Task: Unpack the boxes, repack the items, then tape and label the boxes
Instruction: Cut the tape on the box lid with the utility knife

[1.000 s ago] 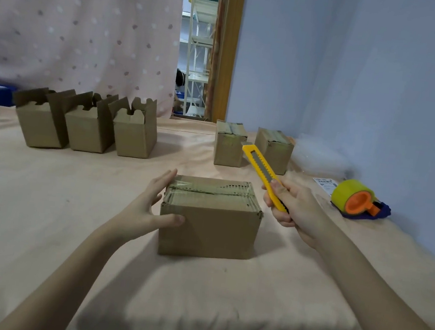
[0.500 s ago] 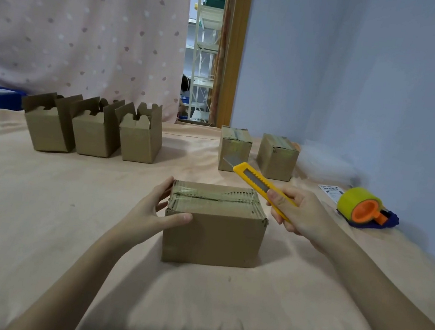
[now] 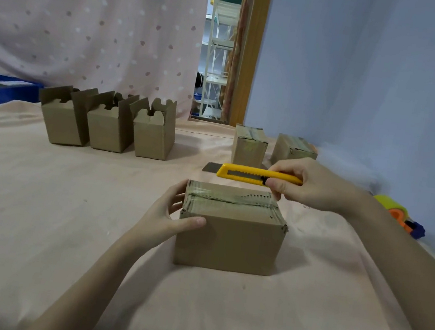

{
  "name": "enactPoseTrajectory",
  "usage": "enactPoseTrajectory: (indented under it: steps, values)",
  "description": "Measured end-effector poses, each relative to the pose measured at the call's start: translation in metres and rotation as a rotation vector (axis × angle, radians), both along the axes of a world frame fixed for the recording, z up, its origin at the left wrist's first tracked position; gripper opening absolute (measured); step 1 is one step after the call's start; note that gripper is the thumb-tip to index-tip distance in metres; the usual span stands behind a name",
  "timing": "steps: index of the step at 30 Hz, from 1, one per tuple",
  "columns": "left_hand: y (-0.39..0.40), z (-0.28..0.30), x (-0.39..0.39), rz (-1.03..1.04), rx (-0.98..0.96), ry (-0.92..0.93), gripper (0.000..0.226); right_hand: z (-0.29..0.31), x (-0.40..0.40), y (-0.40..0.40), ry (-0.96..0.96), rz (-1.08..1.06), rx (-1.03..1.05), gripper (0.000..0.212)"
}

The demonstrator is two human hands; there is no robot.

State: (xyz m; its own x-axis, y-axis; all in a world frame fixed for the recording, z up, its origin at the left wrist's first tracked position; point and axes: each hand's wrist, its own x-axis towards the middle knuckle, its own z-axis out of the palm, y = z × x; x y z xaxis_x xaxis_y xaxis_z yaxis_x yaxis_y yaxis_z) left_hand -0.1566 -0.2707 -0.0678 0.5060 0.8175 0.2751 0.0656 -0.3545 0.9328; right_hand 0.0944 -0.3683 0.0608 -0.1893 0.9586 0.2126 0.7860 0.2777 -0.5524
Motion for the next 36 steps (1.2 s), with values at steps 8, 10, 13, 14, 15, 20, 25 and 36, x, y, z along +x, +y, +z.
enactPoseTrajectory:
  steps: [8, 10, 13, 14, 15, 20, 25, 36]
  values:
    - [0.001, -0.004, 0.0, 0.022, 0.011, -0.031, 0.105, 0.007, -0.007, 0.021, -0.208, 0.06, 0.029, 0.009]
    - [0.001, -0.005, 0.0, 0.026, 0.013, -0.031, 0.103, 0.006, -0.008, 0.025, -0.246, 0.059, 0.02, 0.013]
    - [0.001, -0.006, 0.0, 0.024, 0.01, -0.035, 0.103, 0.005, -0.011, 0.03, -0.275, 0.068, 0.018, 0.016]
    - [0.002, -0.006, 0.0, 0.024, 0.012, -0.034, 0.104, 0.006, -0.012, 0.031, -0.284, 0.071, 0.021, 0.016]
    - [0.002, -0.007, 0.0, 0.025, 0.013, -0.035, 0.105, 0.007, -0.012, 0.032, -0.297, 0.072, 0.024, 0.016]
    - [0.003, -0.008, 0.001, 0.037, 0.018, -0.035, 0.108, 0.014, -0.018, 0.037, -0.408, 0.076, 0.047, 0.034]
    - [0.003, -0.007, 0.0, 0.039, 0.018, -0.03, 0.124, 0.021, -0.025, 0.041, -0.412, 0.088, 0.005, 0.042]
    - [0.004, -0.005, 0.002, 0.057, 0.024, -0.031, 0.107, 0.029, -0.031, 0.049, -0.512, 0.093, 0.013, 0.029]
